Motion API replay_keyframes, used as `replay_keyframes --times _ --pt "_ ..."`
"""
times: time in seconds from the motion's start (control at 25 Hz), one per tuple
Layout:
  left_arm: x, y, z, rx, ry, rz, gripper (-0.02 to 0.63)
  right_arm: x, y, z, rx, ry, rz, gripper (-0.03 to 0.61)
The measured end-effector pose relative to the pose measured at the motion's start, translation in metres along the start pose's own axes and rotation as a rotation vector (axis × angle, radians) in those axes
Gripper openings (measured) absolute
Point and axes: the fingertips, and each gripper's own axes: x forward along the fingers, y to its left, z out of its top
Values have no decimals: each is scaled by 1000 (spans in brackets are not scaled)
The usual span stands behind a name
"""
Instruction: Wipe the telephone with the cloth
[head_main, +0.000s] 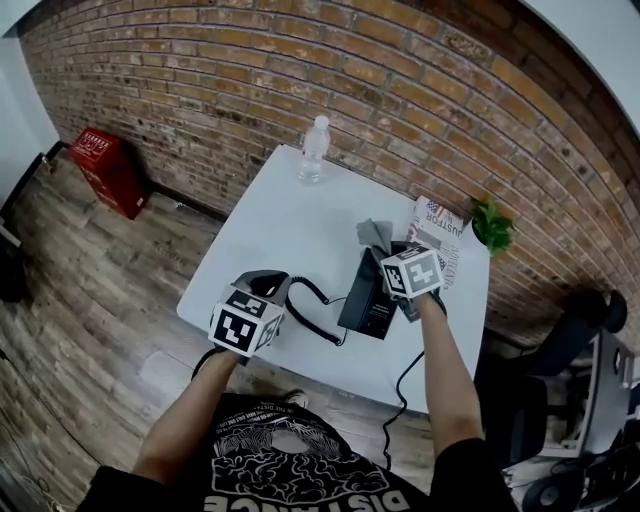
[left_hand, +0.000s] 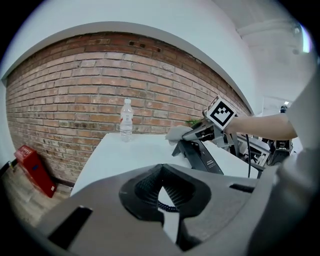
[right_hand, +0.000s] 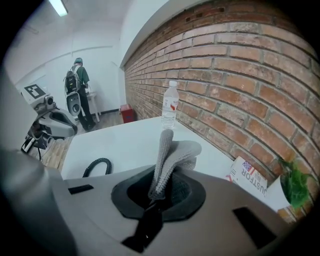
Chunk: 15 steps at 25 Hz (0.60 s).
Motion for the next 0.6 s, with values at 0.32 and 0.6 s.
replay_keyframes --times 0.32,0.6 --pt "-8 9 1 -10 -11 15 6 8 13 12 3 -10 29 11" --pt "-16 16 0 -24 -20 22 6 17 36 18 -4 -11 57 11"
